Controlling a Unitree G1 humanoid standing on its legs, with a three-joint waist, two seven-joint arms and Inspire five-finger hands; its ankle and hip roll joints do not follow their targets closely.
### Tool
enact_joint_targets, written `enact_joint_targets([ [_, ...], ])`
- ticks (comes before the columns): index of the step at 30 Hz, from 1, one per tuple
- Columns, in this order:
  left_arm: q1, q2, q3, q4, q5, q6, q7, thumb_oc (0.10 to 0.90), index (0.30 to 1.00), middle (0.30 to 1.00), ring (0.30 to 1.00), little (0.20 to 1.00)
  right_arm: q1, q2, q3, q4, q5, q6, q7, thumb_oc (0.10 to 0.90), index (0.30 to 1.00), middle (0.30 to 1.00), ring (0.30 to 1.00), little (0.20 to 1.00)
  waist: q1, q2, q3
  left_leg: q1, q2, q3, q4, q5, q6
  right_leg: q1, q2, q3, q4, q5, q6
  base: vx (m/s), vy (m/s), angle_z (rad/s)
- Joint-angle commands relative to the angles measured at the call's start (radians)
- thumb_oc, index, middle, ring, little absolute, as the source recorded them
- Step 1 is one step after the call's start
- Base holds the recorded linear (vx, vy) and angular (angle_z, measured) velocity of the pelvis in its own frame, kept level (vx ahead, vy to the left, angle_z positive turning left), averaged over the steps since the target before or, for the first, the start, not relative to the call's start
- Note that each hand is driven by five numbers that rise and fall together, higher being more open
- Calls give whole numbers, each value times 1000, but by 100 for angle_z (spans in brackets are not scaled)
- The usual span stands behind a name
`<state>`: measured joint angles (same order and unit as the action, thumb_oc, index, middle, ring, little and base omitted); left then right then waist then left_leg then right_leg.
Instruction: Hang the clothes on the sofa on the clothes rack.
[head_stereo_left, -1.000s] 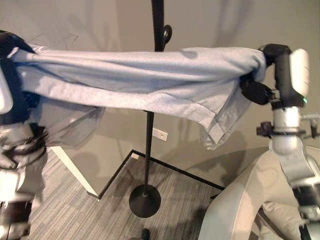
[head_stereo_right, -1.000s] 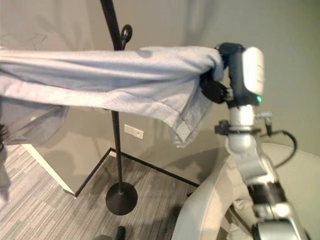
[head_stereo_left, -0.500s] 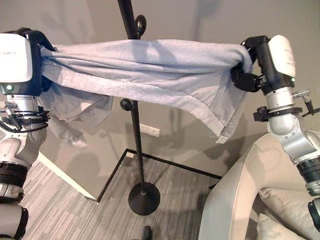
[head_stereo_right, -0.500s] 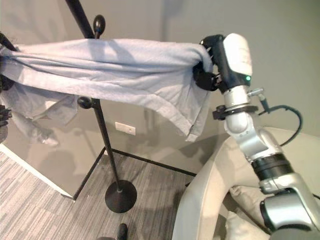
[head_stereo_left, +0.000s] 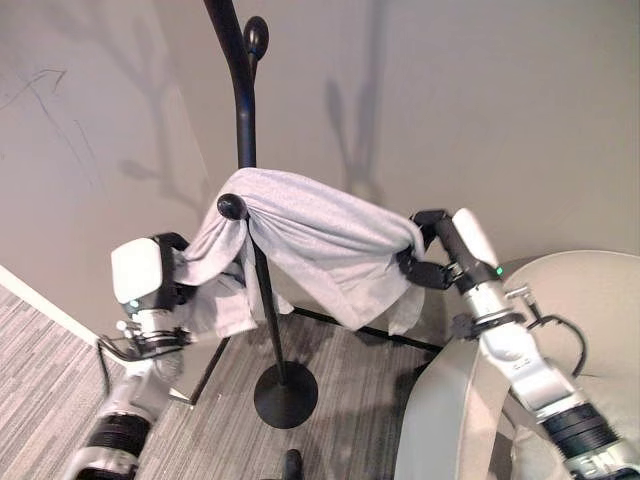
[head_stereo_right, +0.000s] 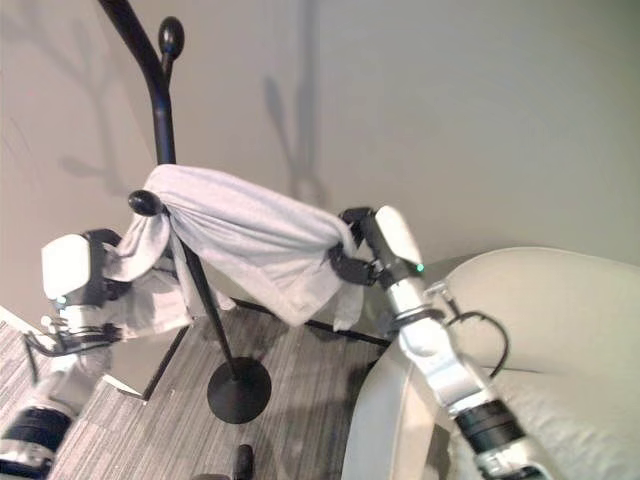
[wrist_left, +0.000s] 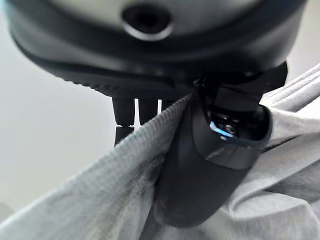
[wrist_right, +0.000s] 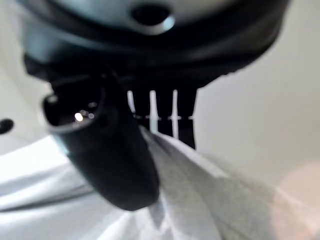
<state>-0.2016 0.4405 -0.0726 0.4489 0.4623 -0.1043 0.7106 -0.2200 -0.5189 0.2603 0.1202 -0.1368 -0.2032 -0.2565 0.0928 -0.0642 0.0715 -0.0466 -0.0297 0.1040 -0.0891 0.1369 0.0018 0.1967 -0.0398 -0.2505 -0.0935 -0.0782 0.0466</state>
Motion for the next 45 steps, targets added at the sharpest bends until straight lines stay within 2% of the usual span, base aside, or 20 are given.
enact_joint_targets([
  [1, -17, 40, 65, 48, -201, -53, 10, 400, 300, 300, 300, 300, -5, -29, -34, 77, 69, 4, -54, 400, 300, 300, 300, 300, 4, -14, -103, -52, 54, 32, 2, -31, -64, -3, -70, -37, 6, -19, 72, -28, -38, -1],
  [2, 6, -46, 66, -14, -342, -98, -21, 400, 300, 300, 300, 300, 18, 29, -1, 81, 107, -1, -30, 400, 300, 300, 300, 300, 4, -14, -96, -50, 55, 30, 2, -30, -65, -1, -68, -38, 6, -21, 68, -33, -27, 1],
  [3, 8, -47, 67, -15, -343, -97, -22, 400, 300, 300, 300, 300, 18, 28, 0, 82, 107, -1, -30, 400, 300, 300, 300, 300, 3, -11, -99, -55, 57, 29, 2, -26, -64, -6, -66, -38, 6, -17, 68, -41, -25, 1],
  [6, 37, -155, 29, -110, -609, -172, -93, 400, 300, 300, 300, 300, 57, 132, 81, 83, 238, -12, 23, 400, 300, 300, 300, 300, 4, -7, -83, -51, 57, 24, 2, -20, -64, -3, -62, -38, 6, -17, 61, -42, -22, 3],
  [7, 58, -200, -9, -144, -769, -204, -176, 596, 594, 594, 594, 594, 86, 172, 132, 69, 313, -12, 72, 400, 300, 300, 300, 300, 4, 0, -83, -54, 60, 19, 2, -13, -64, -7, -56, -39, 6, -13, 58, -49, -22, 4],
  [8, 70, -207, -28, -164, -795, -204, -202, 800, 900, 900, 900, 900, 90, 184, 151, 62, 343, -13, 94, 466, 399, 399, 399, 399, 3, 2, -82, -54, 61, 18, 2, -12, -64, -7, -55, -39, 6, -13, 57, -30, -12, 2],
  [9, 72, -207, -28, -165, -795, -203, -203, 800, 900, 900, 900, 900, 90, 184, 151, 62, 343, -13, 94, 524, 486, 486, 486, 486, 3, 2, -82, -54, 61, 17, 2, -12, -64, -7, -55, -39, 6, -13, 57, -21, -6, 4],
  [10, 90, -212, -47, -184, -867, -205, -246, 800, 900, 900, 900, 900, 98, 194, 179, 54, 390, -8, 125, 800, 900, 900, 900, 900, 5, 7, -81, -53, 61, 13, 2, -10, -65, -5, -53, -38, 6, -15, 55, -11, -4, 4],
  [17, 136, -198, -40, -220, -961, -172, -307, 800, 900, 900, 900, 900, 108, 171, 145, 37, 488, 0, 153, 800, 900, 900, 900, 900, 10, 20, -83, -54, 60, 4, 2, -5, -68, -1, -49, -51, 6, -17, 54, -14, -2, 4],
  [25, 222, -179, 19, -194, -972, -133, -386, 800, 900, 900, 900, 900, 142, 9, 31, -52, 367, -4, 209, 800, 900, 900, 900, 900, 13, 29, -88, -55, 56, -2, 2, -6, -69, 8, -53, -70, 6, -19, 60, -3, 1, 4],
  [26, 280, -141, 42, -214, -986, -140, -473, 800, 900, 900, 900, 900, 153, -70, -23, -84, 360, -20, 253, 800, 900, 900, 900, 900, 14, 30, -87, -53, 54, 0, 2, -9, -68, 9, -57, -75, 6, -16, 66, 0, 0, 0],
  [30, 335, -106, 96, -214, -1094, -165, -630, 800, 900, 900, 900, 900, 180, -94, -86, -80, 398, -45, 309, 800, 900, 900, 900, 900, 17, 29, -88, -47, 56, 10, 2, -16, -66, 12, -64, -76, 6, -14, 73, 1, 4, -1],
  [31, 350, -89, 118, -179, -1133, -173, -727, 800, 900, 900, 900, 900, 210, -80, -132, -65, 442, -61, 351, 800, 900, 900, 900, 900, 16, 29, -90, -43, 58, 14, 2, -20, -65, 15, -68, -79, 6, -13, 76, 4, 12, -5],
  [32, 349, -88, 118, -177, -1135, -174, -729, 800, 900, 900, 900, 900, 211, -80, -133, -65, 443, -61, 352, 800, 900, 900, 900, 900, 18, 28, -90, -43, 58, 14, 2, -20, -65, 15, -68, -79, 6, -13, 76, -6, 20, -4],
  [36, 371, -94, 163, -93, -1325, -137, -955, 800, 900, 900, 900, 900, 272, 13, -209, 17, 575, -65, 430, 800, 900, 900, 900, 900, 18, 30, -92, -36, 56, 13, 2, -25, -62, 20, -73, -82, 10, -16, 77, 1, 2, -1],
  [38, 356, -148, 224, 0, -1476, -99, -1067, 800, 900, 900, 900, 900, 305, 134, -256, 108, 788, -37, 528, 800, 900, 900, 900, 900, 20, 26, -95, -26, 52, 11, 2, -32, -62, 30, -76, -86, 11, -25, 76, 0, 0, 0],
  [39, 355, -148, 224, 1, -1477, -99, -1068, 800, 900, 900, 900, 900, 304, 133, -256, 108, 789, -37, 529, 800, 900, 900, 900, 900, 20, 28, -97, -30, 53, 10, 2, -29, -62, 26, -74, -86, 10, -22, 76, 0, 0, 0],
  [42, 339, -222, 283, 97, -1598, -98, -1079, 800, 900, 900, 900, 900, 332, 270, -306, 219, 1038, -12, 593, 800, 900, 900, 900, 900, 21, 24, -102, -25, 50, 5, 2, -34, -62, 32, -73, -91, 11, -30, 72, 24, 2, 4],
  [43, 336, -262, 313, 162, -1646, -126, -1029, 800, 900, 900, 900, 900, 341, 366, -344, 283, 1186, -12, 579, 800, 900, 900, 900, 900, 20, 22, -105, -18, 46, 1, 2, -40, -64, 38, -75, -93, 11, -38, 69, 27, 10, 18],
  [45, 328, -300, 325, 297, -1670, -125, -954, 800, 900, 900, 900, 900, 330, 412, -353, 470, 1259, -7, 509, 800, 900, 900, 900, 900, 22, 20, -103, -19, 41, -7, 2, -39, -67, 40, -73, -98, 12, -42, 66, 15, 1, 15],
])
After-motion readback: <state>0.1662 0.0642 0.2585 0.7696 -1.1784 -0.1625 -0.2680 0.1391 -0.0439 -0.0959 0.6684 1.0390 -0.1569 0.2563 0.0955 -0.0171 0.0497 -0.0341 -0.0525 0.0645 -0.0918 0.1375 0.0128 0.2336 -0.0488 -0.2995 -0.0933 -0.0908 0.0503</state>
